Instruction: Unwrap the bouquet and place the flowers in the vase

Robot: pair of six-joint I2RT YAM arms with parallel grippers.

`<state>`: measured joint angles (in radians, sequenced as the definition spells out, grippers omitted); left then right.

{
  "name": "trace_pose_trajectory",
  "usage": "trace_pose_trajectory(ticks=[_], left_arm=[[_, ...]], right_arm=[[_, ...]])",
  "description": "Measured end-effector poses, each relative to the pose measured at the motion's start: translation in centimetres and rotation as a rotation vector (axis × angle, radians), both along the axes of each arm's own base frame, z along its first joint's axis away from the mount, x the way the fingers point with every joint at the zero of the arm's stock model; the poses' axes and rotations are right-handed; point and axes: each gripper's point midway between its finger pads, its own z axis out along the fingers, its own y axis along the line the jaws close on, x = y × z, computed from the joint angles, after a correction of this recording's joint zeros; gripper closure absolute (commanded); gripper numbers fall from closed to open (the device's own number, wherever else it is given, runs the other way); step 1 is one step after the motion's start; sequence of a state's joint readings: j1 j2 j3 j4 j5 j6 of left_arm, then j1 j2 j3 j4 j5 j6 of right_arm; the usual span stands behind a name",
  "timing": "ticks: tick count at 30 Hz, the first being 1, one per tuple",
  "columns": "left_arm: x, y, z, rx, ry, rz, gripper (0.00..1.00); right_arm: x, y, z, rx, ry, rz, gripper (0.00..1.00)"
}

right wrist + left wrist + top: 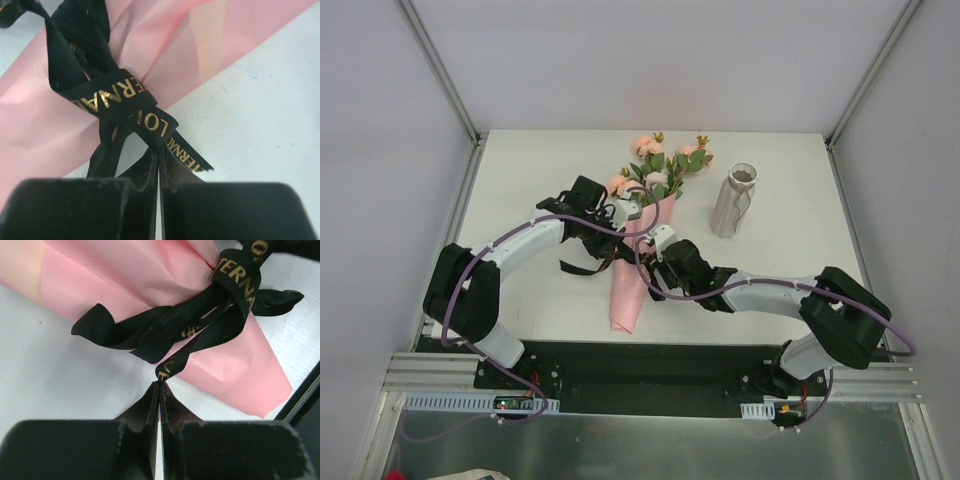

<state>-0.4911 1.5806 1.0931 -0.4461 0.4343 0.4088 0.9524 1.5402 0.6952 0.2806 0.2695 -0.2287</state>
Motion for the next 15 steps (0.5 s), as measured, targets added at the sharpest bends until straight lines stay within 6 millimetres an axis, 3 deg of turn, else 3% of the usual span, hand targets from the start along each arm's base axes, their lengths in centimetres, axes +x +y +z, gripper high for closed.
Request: trace_pose_trajectory(ticks=[8, 13, 15], left_arm=[[0.3, 1.0, 2.4, -0.032, -0.018, 0.058, 1.00], [2.1, 3.8, 4.9, -0.071, -0.058, 0.176, 1.00], [3.3, 6.2, 5.8, -0.082, -0.078, 0.255, 1.00]], right_arm=[[0.8, -3.4, 4.4, 0.082, -0.103, -0.152, 0.99], [0.8, -6.3, 7.0, 0.136, -0.152, -0.274, 0.99], [0.8, -7.6, 8.3, 0.156, -0.177, -0.332, 0.99]])
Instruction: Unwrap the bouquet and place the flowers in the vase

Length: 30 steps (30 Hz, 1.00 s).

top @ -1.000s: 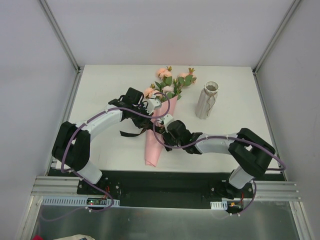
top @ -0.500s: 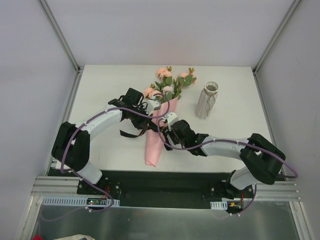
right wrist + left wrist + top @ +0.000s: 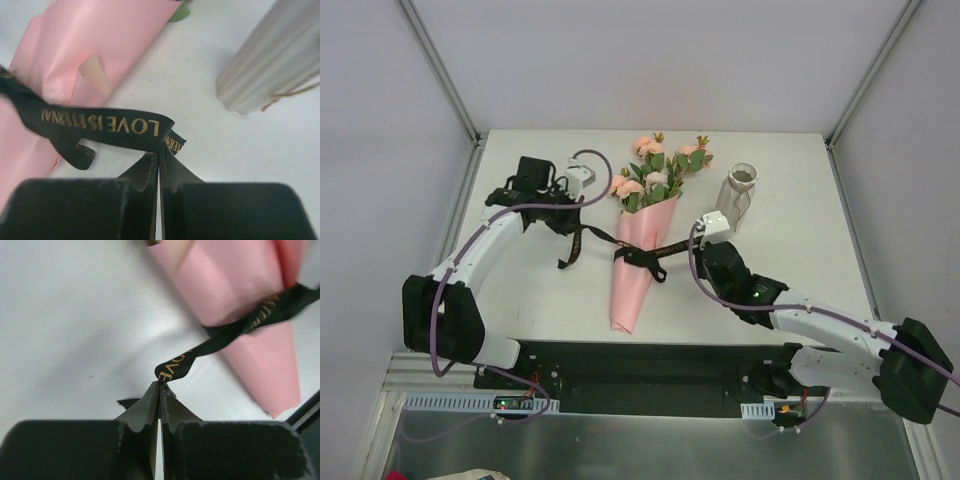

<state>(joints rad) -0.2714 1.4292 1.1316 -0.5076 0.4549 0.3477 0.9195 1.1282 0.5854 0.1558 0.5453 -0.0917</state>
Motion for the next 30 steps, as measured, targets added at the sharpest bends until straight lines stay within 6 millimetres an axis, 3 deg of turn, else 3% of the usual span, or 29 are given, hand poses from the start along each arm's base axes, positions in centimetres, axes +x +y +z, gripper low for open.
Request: trace_pose_trajectory(ticks=[4, 10, 11, 12, 13, 14, 15, 17, 18, 20, 22, 24, 26, 30], left_arm=[[2.2, 5.8, 1.2, 0.005, -0.040, 0.183, 1.00], [3.3, 15.9, 2.7, 0.067, -0.098, 0.493, 1.00], [3.3, 17.5, 2.9, 0.088, -0.106, 0.546, 0.92], [3.2, 18.8, 3.0, 0.112, -0.112, 0.593, 0.69], [3.1, 20.1, 3.0, 0.143, -0.118, 0.637, 0.47], [3.1, 21.2, 3.0, 0.170, -0.125, 0.669, 0.04], [3.0, 21.9, 3.0, 0.192, -0.132, 0.693, 0.01], [2.4, 22.2, 2.7, 0.204, -0.129, 0.714, 0.01], [2.1, 22.2, 2.6, 0.206, -0.130, 0.712, 0.01], [1.3, 21.5, 2.6, 0.188, -0.127, 0.689, 0.01], [0.6, 20.4, 3.1, 0.159, -0.138, 0.649, 0.01], [0.1, 19.4, 3.9, 0.123, -0.160, 0.612, 0.01], [-0.2, 18.6, 4.5, 0.093, -0.177, 0.582, 0.01], [-1.2, 17.3, 3.8, 0.052, -0.164, 0.527, 0.01]], right_arm=[[-0.2, -3.6, 2.3, 0.048, -0.043, -0.141, 0.99], [-0.3, -11.6, 4.9, 0.147, -0.088, -0.432, 0.99], [-0.5, -13.0, 5.0, 0.156, -0.090, -0.487, 0.94], [-0.7, -14.3, 4.8, 0.156, -0.088, -0.540, 0.64], [-1.1, -15.7, 4.5, 0.148, -0.078, -0.592, 0.50], [-1.3, -16.4, 4.4, 0.146, -0.070, -0.626, 0.38], [-1.6, -17.2, 4.1, 0.132, -0.057, -0.655, 0.22], [-1.9, -17.8, 3.9, 0.105, -0.030, -0.680, 0.10], [-2.0, -17.7, 3.8, 0.090, -0.014, -0.676, 0.04], [-2.0, -17.0, 4.0, 0.070, 0.003, -0.642, 0.04], [-2.3, -15.0, 4.5, 0.036, 0.005, -0.551, 0.04], [-2.9, -12.1, 5.2, -0.002, 0.010, -0.422, 0.04], [-3.8, -8.0, 6.0, -0.043, 0.014, -0.243, 0.04], [-7.0, -0.2, 6.3, -0.149, 0.051, 0.098, 0.04]])
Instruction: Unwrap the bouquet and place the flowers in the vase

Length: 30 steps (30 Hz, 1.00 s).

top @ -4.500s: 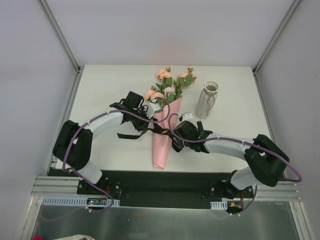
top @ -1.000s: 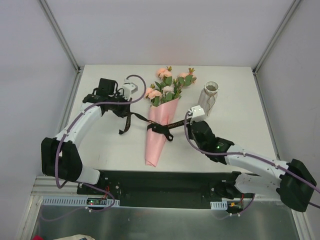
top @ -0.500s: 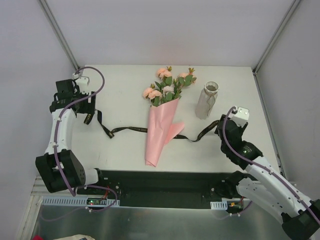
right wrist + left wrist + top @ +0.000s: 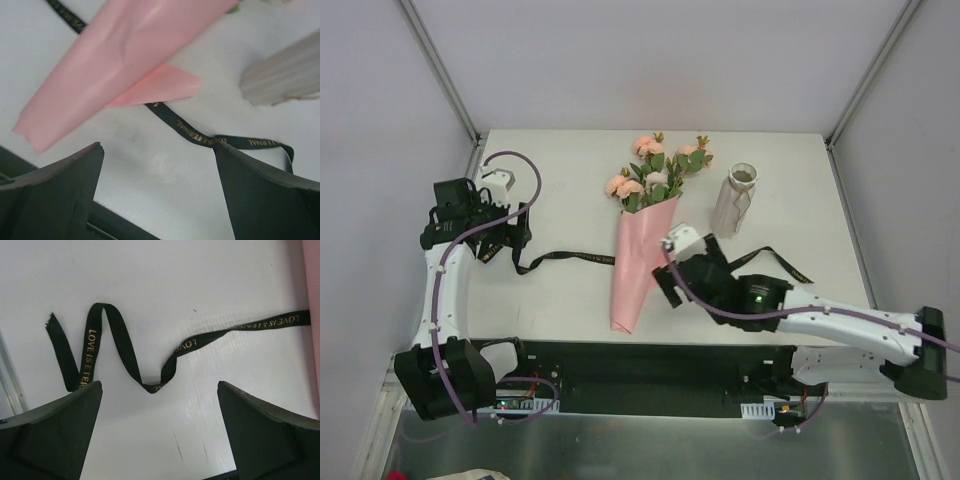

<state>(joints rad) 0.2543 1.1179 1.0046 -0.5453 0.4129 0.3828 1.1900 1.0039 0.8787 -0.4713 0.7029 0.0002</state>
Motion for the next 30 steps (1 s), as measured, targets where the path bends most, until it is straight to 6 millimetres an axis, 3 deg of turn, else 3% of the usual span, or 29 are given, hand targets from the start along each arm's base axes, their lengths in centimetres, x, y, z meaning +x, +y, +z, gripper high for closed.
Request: trace_pose_trajectory(ticks=[3, 6, 13, 20, 30], left_arm=[[-1.0, -0.6, -1.7, -0.027, 0.054, -0.011, 0.01], [-1.8, -0.6, -2.8, -0.032, 0.096, 0.000, 0.01], [-2.8, -0.4, -3.6, -0.020, 0.117, 0.016, 0.01], [-3.1, -0.4, -2.9, -0.011, 0.091, 0.019, 0.01], [-4.1, -0.7, -3.5, -0.014, 0.107, 0.018, 0.01]], right_arm=[[-2.1, 5.8, -0.6, -0.112, 0.036, 0.187, 0.04], [-3.7, 10.1, -3.1, -0.241, 0.076, 0.306, 0.04], [-5.3, 14.7, -8.4, -0.473, 0.133, 0.452, 0.04], [-6.1, 15.9, -11.4, -0.593, 0.130, 0.507, 0.04], [-5.8, 16.9, -12.8, -0.611, 0.083, 0.490, 0.04]])
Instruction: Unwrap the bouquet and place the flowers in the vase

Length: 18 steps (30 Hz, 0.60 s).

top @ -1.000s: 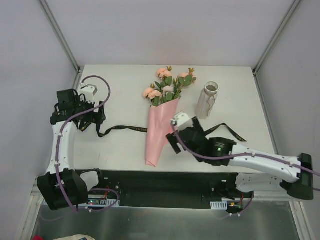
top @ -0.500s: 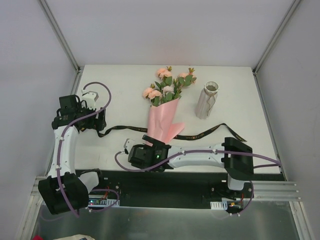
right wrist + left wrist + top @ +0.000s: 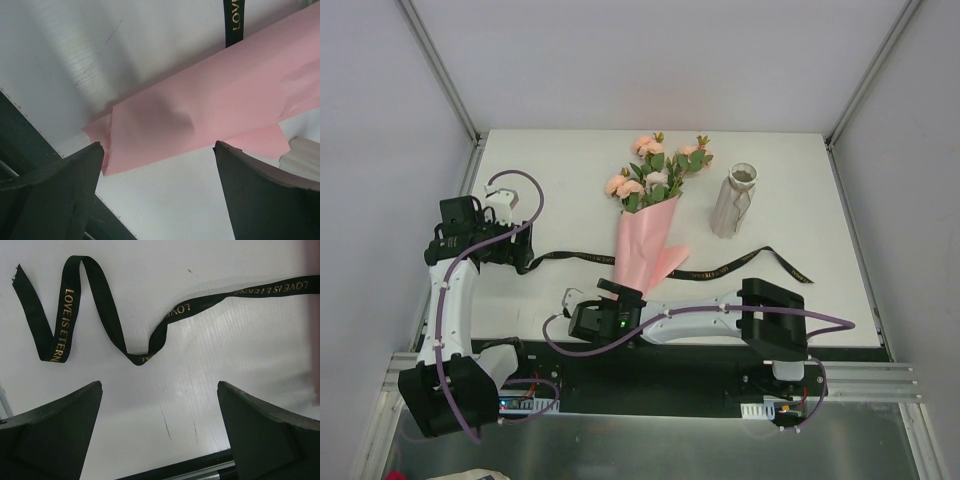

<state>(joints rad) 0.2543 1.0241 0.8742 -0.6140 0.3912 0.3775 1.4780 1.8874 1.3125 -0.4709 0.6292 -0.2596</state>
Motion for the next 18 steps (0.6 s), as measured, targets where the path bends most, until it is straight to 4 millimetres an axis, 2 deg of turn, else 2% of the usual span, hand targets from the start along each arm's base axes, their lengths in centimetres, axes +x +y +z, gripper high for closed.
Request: trace_pose_trajectory(ticks=[8, 18], left_arm=[[-0.2, -0.1, -0.3, -0.002, 0.012, 0.000, 0.01], [-0.2, 0.0, -0.3, 0.002, 0.012, 0.002, 0.01]], right_arm=[[0.9, 0.6, -0.7, 0.005, -0.057, -0.014, 0.04], [2.3, -0.1, -1.1, -0.055, -0.223, -0.037, 0.01]])
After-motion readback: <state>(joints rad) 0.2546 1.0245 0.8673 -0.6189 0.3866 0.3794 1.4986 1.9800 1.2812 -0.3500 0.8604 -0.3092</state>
